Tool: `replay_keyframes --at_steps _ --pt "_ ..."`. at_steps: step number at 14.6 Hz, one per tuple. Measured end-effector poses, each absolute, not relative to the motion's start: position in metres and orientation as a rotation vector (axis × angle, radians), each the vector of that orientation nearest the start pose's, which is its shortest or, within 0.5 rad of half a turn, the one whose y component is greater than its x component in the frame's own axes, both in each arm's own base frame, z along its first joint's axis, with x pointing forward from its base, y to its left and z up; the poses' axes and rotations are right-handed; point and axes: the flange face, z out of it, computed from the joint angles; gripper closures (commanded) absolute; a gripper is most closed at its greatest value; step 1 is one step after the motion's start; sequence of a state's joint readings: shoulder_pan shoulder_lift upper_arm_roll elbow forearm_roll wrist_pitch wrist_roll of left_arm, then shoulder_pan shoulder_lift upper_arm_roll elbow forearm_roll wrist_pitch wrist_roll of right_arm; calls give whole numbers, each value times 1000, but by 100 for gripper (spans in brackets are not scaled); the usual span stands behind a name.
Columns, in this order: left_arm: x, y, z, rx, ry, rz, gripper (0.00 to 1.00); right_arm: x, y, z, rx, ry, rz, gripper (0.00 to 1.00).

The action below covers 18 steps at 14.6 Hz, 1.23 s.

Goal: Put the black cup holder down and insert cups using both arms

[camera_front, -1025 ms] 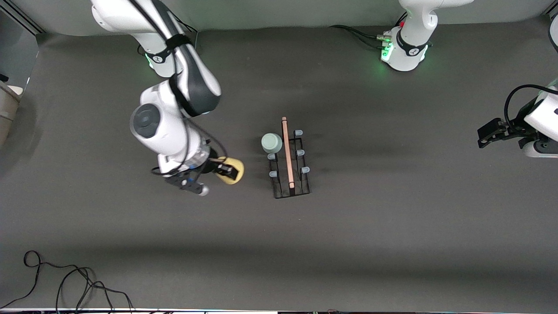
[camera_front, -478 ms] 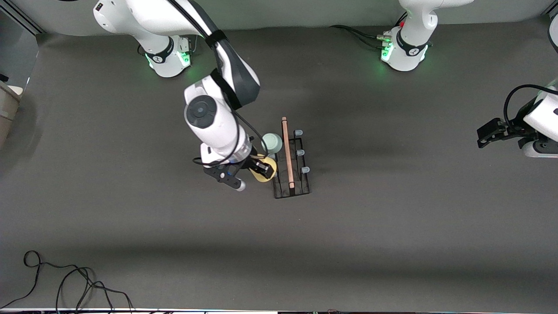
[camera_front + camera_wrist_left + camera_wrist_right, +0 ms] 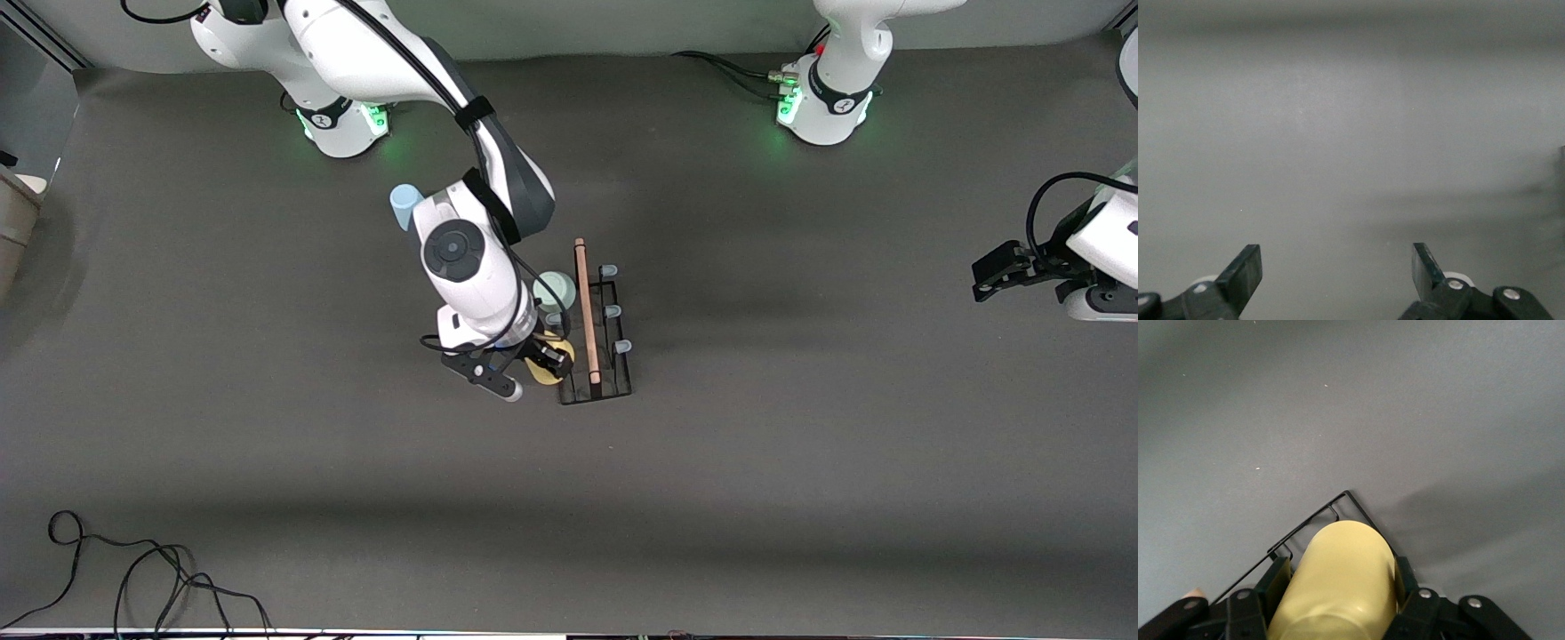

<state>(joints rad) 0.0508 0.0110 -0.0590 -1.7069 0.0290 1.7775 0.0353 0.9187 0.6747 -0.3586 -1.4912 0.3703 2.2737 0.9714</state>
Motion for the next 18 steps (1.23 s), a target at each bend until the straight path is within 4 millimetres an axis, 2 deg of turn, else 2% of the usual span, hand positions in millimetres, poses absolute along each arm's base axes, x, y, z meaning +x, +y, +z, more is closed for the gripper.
replay_keyframes --at_steps 1,2,5,8,10,11,13,15,18 --pt "572 -2 572 -3111 76 -92 0 583 436 302 -2868 791 -83 6" --pt "572 -2 572 -3111 76 -92 0 582 437 297 -2873 791 -81 0" --pt "572 -2 572 -3111 76 -91 0 583 437 296 -2873 793 -85 0" --pt "572 -2 571 -3111 76 -90 0 589 435 309 -2862 796 -104 0" --pt "573 -2 570 -3111 76 -87 0 594 425 334 -2878 798 -72 0" --pt "573 -2 569 -3111 76 -85 0 597 415 355 -2895 791 -44 0" --pt "573 -2 569 -3111 75 -84 0 604 381 410 -2926 752 34 0" --pt "573 -2 569 -3111 75 -83 0 608 331 467 -2937 689 123 0" --pt "574 -2 568 -3111 75 -83 0 604 254 528 -2939 570 227 0"
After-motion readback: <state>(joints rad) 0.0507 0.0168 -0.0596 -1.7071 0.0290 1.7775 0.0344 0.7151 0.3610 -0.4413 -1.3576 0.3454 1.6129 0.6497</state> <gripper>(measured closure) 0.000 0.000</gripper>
